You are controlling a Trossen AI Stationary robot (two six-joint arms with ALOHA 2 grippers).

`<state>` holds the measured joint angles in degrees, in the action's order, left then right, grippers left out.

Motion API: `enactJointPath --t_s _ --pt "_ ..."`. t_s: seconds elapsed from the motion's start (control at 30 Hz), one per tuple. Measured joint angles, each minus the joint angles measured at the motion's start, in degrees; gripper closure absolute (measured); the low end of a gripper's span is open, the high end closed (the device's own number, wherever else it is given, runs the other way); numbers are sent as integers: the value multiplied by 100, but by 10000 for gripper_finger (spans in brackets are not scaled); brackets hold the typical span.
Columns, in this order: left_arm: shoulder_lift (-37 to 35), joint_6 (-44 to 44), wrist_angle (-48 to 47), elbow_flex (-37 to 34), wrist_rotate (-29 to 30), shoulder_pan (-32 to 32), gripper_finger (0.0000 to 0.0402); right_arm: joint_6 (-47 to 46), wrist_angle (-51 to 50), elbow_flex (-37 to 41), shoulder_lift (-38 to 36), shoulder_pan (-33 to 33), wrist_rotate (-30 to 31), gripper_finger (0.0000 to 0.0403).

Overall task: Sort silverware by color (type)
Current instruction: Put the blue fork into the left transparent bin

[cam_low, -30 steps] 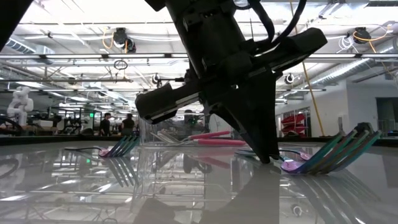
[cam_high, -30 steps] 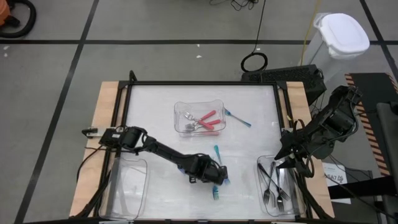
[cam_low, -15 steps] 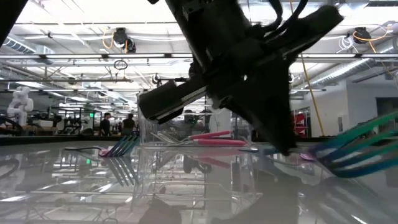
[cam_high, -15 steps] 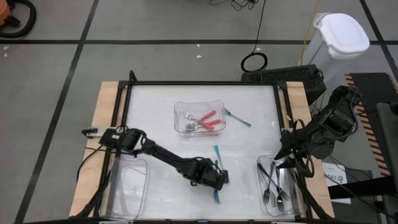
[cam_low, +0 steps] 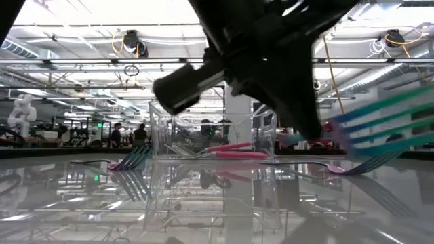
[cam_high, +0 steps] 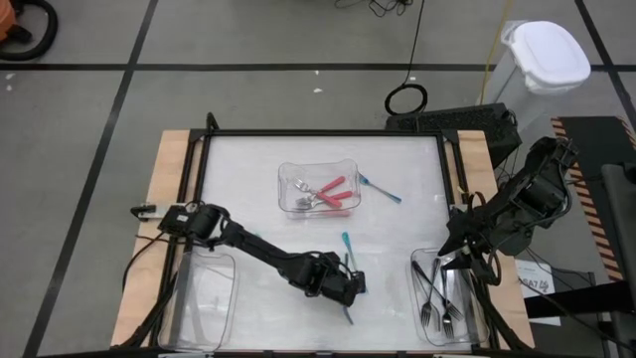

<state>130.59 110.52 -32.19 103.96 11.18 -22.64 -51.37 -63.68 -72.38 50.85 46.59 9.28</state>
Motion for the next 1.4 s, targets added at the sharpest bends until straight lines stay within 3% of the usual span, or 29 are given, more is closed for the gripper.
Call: enactJointPath --t_s 0.4,0.6,0.97,1.4 --pt "-424 -483 -126 275 843 -43 401 261 4 0 23 2 166 236" --pt "-710 -1140 -110 404 1297 -26 401 303 11 0 30 2 295 236" --pt "-1161 -1936 -69 395 1547 11 401 270 50 0 39 2 295 236" --pt "-1530 -3072 869 404 1914 12 401 300 572 2 50 1 308 236"
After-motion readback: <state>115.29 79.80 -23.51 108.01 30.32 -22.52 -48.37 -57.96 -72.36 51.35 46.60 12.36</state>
